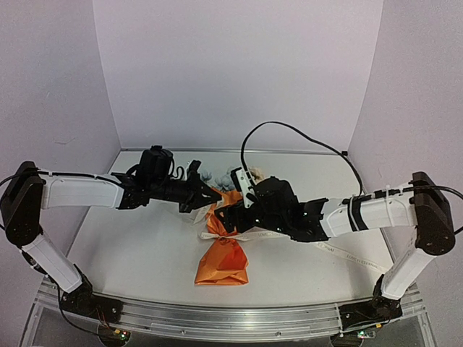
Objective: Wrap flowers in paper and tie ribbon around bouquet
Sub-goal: Pass from the left arm to the right, then place the left side of the half-tied ribbon on the folded bouquet.
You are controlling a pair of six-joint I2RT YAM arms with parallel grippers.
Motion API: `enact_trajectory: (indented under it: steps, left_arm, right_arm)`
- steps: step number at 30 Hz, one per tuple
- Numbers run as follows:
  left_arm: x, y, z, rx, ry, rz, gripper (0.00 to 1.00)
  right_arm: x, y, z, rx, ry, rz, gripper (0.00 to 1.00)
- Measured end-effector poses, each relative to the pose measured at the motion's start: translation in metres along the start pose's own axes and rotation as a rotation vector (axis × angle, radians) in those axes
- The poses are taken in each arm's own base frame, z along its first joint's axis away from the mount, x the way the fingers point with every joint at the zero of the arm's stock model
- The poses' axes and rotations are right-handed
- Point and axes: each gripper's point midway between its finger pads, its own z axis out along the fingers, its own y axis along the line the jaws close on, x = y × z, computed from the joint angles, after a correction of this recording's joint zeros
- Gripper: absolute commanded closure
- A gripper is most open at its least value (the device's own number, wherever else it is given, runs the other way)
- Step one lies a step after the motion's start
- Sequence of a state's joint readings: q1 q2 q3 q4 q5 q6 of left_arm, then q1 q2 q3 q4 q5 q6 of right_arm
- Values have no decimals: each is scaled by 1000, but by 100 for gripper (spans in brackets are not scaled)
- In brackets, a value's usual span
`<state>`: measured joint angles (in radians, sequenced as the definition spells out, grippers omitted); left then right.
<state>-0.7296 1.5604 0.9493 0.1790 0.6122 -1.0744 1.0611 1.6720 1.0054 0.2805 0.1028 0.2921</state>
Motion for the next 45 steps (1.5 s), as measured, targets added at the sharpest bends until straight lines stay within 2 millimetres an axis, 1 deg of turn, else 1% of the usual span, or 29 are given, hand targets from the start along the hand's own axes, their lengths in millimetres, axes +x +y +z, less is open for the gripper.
enact_trajectory:
  steps: [3, 6, 8, 10, 11, 12, 16, 17, 19, 20, 23, 25, 27, 28, 31, 33, 35, 37, 39, 42, 45]
  left_arm:
    - [-1, -3, 0, 10, 1, 6, 100]
    - [-1, -6, 0, 18, 3, 10, 100]
    - [-1, -8, 0, 23, 4, 13, 100]
    - [-2, -10, 0, 29, 1, 17, 100]
    - [-2, -10, 0, 31, 0, 19, 100]
    - [-2, -11, 0, 32, -1, 20, 100]
    - [-3, -12, 0, 38, -1, 26, 100]
    - [-3, -12, 0, 39, -1, 28, 100]
    - [-2, -12, 0, 40, 2, 34, 100]
    - [-2, -12, 0, 40, 3, 39, 100]
    - [-1, -9, -1, 25, 0, 63, 100]
    - [2, -2, -3, -1, 3, 80, 96]
    - [7, 6, -6, -33, 8, 96, 89]
    - [9, 8, -8, -42, 9, 111, 82]
    - [15, 11, -19, -66, 0, 160, 69]
    - [19, 12, -27, -79, -8, 206, 62]
    - [22, 14, -35, -93, -21, 242, 58]
    - [22, 16, -40, -109, -41, 276, 58]
    - [20, 21, -45, -142, -63, 299, 60]
    - [17, 35, -45, -206, -74, 315, 68]
    - [17, 51, -39, -256, -53, 317, 78]
  right_arm:
    - [-7, 3, 3, -5, -12, 4, 14]
    - [-13, 7, 11, -6, -20, 6, 15]
    - [-13, 8, 17, -5, -19, 6, 18]
    - [-10, 8, 21, -2, -12, 8, 24]
    - [-9, 7, 22, 1, -9, 9, 28]
    - [-7, 6, 23, 5, -5, 11, 35]
    - [-5, 3, 24, 21, -1, 16, 76]
    - [-5, 3, 24, 23, -2, 13, 83]
    - [-2, 1, 23, 29, 4, 9, 96]
    - [1, 0, 23, 31, 9, 8, 99]
    - [11, -2, 20, 30, 39, 3, 100]
    - [16, -2, 14, 22, 63, -3, 100]
    - [18, 3, 7, -3, 87, -16, 100]
    - [18, 6, 3, -18, 95, -26, 100]
    - [22, 15, -11, -51, 130, -68, 100]
    - [27, 19, -18, -72, 153, -92, 100]
    - [35, 22, -23, -88, 180, -114, 100]
    - [48, 24, -27, -101, 219, -136, 100]
    - [61, 24, -29, -108, 258, -155, 100]
    - [82, 22, -35, -112, 322, -191, 100]
    - [95, 19, -41, -107, 360, -223, 100]
